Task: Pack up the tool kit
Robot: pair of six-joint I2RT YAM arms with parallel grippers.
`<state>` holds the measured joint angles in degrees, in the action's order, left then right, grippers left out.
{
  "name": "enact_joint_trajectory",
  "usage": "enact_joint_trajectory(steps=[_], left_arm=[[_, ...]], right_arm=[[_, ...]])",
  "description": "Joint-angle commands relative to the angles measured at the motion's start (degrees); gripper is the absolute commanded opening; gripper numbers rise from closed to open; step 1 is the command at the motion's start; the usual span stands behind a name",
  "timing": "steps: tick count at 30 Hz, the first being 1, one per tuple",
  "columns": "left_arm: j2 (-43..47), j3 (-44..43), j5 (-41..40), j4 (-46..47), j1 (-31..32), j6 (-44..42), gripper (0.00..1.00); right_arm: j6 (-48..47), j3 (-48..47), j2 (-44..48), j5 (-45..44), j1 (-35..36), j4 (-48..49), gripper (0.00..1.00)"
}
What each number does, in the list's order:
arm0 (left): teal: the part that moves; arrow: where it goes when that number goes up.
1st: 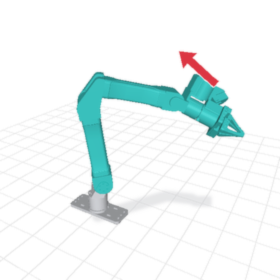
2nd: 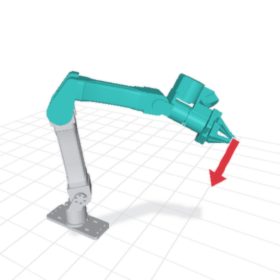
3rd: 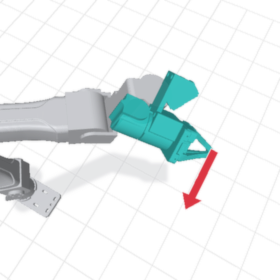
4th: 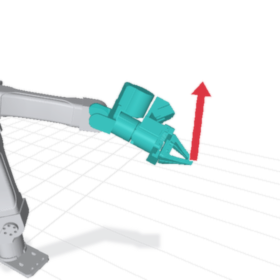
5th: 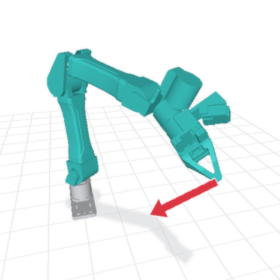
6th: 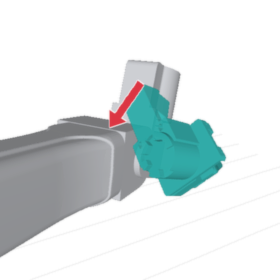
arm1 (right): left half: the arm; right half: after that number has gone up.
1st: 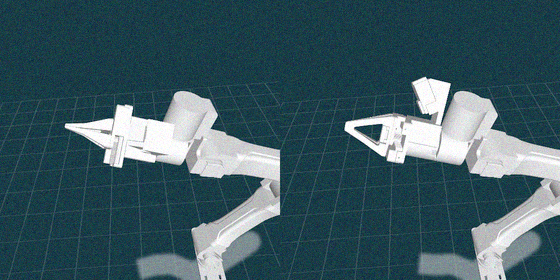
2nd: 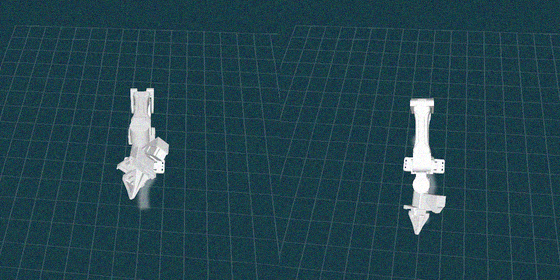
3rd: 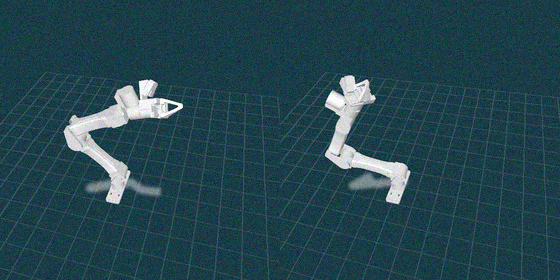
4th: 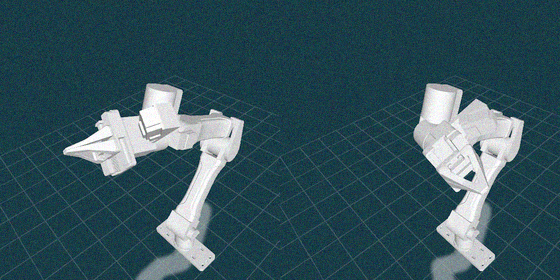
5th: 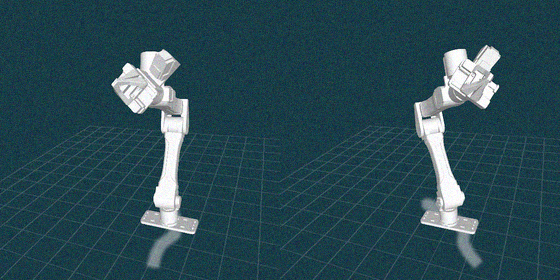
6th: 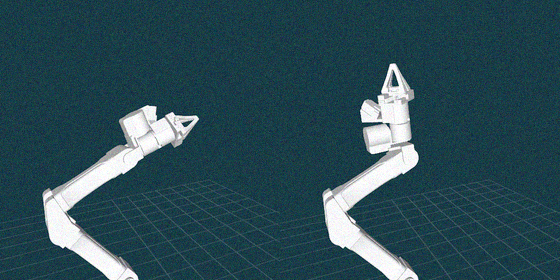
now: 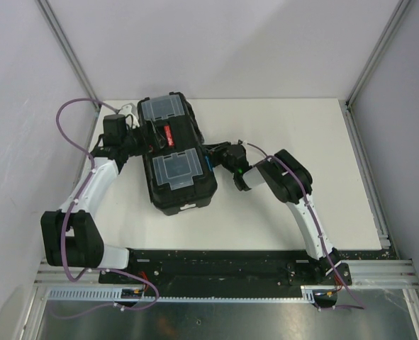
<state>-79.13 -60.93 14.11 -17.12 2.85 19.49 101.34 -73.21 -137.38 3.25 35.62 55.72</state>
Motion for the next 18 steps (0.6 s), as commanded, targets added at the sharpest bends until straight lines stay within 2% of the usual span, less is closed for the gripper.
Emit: enact_joint_trajectory(steps=[1,6,9,13,18], left_arm=[[-3.8,-0.1,-0.2,-9.6,1.5,-3.3,0.99],[-6.1,-3.3,-0.4,-9.5,1.5,-4.1,0.99],[-7.9,-5.0,-0.4,-9.4,1.4,-4.9,0.99],[-9.8,-6.7,-0.3,-8.6,1.4,-5.5,0.99],[-12.4,-10.6,-0.6,-7.7,1.2,-6.9,0.99]], right_arm=[[-3.4,1.0,2.7,6.1,0.5,-0.7,0.24],[-9.2,7.5,9.1,10.0,3.6,-0.7,0.22],[-9.7,11.1,11.2,9.4,6.3,1.9,0.23],[-9.3,13.6,11.2,8.3,9.3,7.0,0.22],[-13.8,14.1,11.2,11.8,11.4,9.8,0.21]])
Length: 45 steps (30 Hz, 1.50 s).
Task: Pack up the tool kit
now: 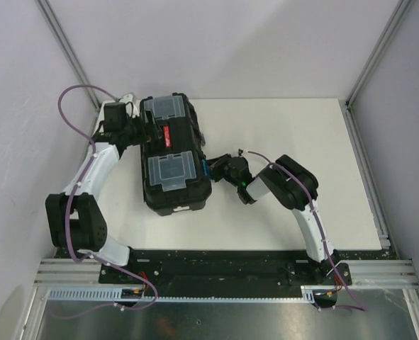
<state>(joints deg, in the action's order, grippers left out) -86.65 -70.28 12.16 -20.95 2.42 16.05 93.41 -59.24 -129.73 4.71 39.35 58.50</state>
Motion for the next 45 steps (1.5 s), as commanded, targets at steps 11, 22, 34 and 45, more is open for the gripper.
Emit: enact_joint_trajectory(steps=[11,22,34,45], left_arm=[[-6.6,-3.0,3.6,1.7,1.6,-2.6,0.99],[-0.2,-7.6,-19.7,4.2,1.5,-0.9,0.99],[-9.2,-20.4,-14.5,4.4,1.6,-1.7,0.99],[-15.9,-21.9,-11.5,5.5,1.5,-4.6,0.99]], right_arm=[[-11.3,10.4,10.9,5.9,10.4,-1.4,0.21],[-11.3,17.0,20.7,-13.6,5.5,-12.6,0.32],[-8.1,3.2,9.4,-12.8,1.6,-11.1,0.37],[-2.6,-5.6,-3.3,-14.7,-0.1,-6.4,0.23]])
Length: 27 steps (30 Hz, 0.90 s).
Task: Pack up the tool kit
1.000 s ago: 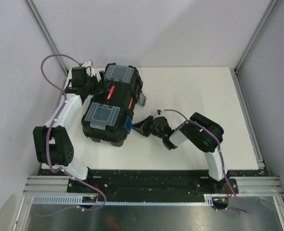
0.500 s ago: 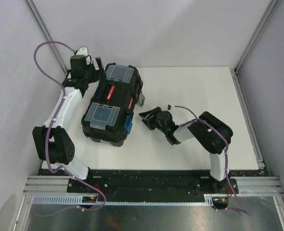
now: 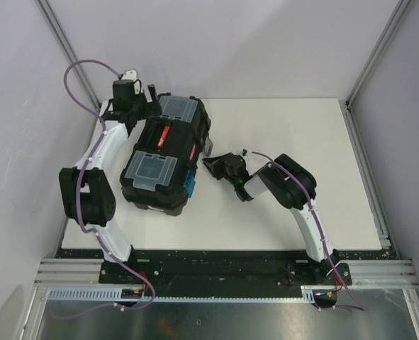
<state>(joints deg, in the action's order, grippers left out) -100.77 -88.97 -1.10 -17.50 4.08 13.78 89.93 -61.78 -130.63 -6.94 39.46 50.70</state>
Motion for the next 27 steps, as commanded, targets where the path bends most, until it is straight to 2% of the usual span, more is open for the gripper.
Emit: enact_joint_trajectory(steps=[1,9,20,27], left_arm=[[-2.3,-3.3,2.6,2.0,-0.2,-2.7,0.99],[-3.1,-1.2,5.4,2.7,-0.1,-2.8,0.99],[-2.8,2.0,7.1,3.3,-0.1,-2.1,0.99],[-2.4,4.4,8.0,3.4,0.0,-2.5,0.98]], right_arm=[[1.1,-3.7,-3.1,-3.5,-0.2,1.5,0.23],[3.4,-8.4,-8.7,-7.6,0.2,2.8,0.27],[8.2,-7.9,-10.4,-13.8,1.2,10.0,0.52],[7.1,-5.2,-9.1,-16.0,-0.3,15.7,0.58]])
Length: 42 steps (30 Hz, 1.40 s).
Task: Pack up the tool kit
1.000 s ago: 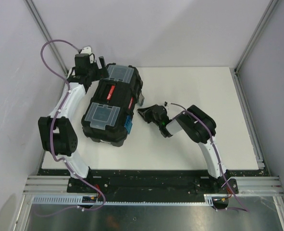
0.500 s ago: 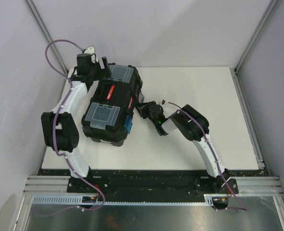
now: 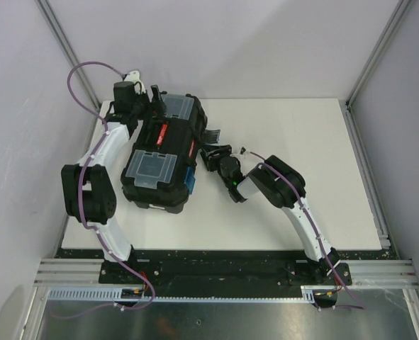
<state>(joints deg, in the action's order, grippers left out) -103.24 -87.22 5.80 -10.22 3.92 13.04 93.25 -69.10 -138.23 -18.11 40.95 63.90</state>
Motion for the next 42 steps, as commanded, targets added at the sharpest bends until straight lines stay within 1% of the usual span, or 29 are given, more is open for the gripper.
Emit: enact_joint_trajectory(steps=[1,11,16,21,26,28,32,35,38,42], left_arm=[[0.1,2.8,1.2,-3.8,0.2,-1.7,0.98],[-0.4,3.3,2.1,-3.7,0.3,-1.6,0.98],[-0.6,3.5,2.1,-3.7,0.3,-1.7,0.98],[-0.5,3.8,2.1,-3.7,0.3,-1.8,0.97],[-0.3,3.9,2.2,-3.7,0.3,-1.9,0.97],[-0.3,4.1,2.2,-3.7,0.3,-1.9,0.97],[-0.3,4.6,2.3,-3.7,0.4,-1.8,0.97],[-0.3,4.8,2.2,-3.7,0.4,-1.8,0.96],[-0.3,4.9,2.0,-3.7,0.5,-1.9,0.96],[-0.2,4.9,2.0,-3.7,0.4,-2.1,0.96]], right_arm=[[3.3,2.1,-1.6,-4.8,-2.0,3.0,0.58],[-5.3,2.2,-1.6,-3.0,-4.1,9.2,0.57],[-7.1,1.7,-2.2,-1.3,-5.2,13.3,0.57],[-8.1,-2.8,-5.1,3.4,-6.2,18.1,0.58],[-7.4,-7.4,-8.1,6.3,-5.9,22.0,0.59],[-7.1,-8.1,-8.8,6.5,-5.7,24.0,0.61],[-6.3,-8.6,-8.9,5.9,-5.2,26.8,0.72],[-6.3,-9.1,-8.5,6.3,-4.8,27.2,0.77],[-5.9,-10.8,-9.1,7.3,-4.6,27.2,0.78],[-5.0,-13.4,-10.3,8.6,-4.5,27.5,0.78]])
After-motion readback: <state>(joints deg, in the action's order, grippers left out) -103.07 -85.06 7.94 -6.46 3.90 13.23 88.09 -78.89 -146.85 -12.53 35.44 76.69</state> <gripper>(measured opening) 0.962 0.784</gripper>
